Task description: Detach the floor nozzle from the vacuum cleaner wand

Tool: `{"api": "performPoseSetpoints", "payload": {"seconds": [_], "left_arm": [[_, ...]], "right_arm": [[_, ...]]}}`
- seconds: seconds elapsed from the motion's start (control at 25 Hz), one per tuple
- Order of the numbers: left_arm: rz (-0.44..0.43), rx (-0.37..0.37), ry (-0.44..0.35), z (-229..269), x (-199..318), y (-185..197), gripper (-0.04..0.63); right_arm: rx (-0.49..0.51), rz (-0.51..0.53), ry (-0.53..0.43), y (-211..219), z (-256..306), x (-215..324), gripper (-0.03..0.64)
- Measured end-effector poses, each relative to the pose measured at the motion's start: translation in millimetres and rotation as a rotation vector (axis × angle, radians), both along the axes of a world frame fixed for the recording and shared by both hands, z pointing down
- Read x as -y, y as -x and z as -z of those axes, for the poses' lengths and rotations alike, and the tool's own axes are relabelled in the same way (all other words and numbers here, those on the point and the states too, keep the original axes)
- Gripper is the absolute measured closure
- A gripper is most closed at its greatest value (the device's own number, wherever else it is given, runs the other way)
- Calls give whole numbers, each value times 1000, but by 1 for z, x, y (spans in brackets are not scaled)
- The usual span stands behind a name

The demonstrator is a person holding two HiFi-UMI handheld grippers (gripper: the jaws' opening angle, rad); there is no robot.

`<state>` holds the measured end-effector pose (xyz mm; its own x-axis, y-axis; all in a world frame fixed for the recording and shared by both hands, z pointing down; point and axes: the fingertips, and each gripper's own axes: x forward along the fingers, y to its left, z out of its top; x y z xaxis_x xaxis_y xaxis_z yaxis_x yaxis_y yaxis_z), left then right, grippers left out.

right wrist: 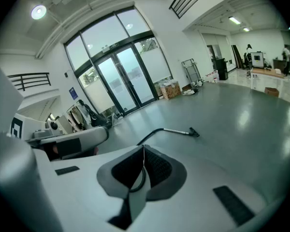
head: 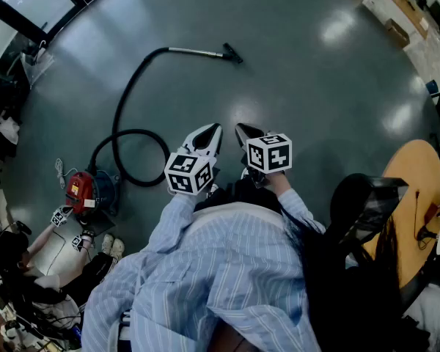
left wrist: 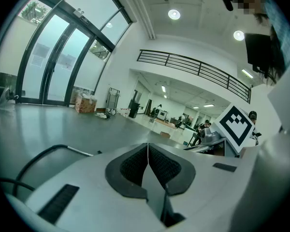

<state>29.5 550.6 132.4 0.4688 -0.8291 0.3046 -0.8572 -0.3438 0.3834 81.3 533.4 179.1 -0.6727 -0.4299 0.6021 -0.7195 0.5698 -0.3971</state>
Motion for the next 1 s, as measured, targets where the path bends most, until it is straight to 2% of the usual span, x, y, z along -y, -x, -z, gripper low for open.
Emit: {"api": "performPoseSetpoints", "payload": {"seconds": [0.4,0.64,1.0], "left_arm": [[18,7,16,-3,11,-16,584],[13,14,26,-7,22,-35,584],[35,19,36,-15,47,-54,584]], "right_arm": [[-1,2,-1,-21,1,16,606],[45,-21,20,-39,-1,29,606],[44,21,31,-59,-13,51,606]]}}
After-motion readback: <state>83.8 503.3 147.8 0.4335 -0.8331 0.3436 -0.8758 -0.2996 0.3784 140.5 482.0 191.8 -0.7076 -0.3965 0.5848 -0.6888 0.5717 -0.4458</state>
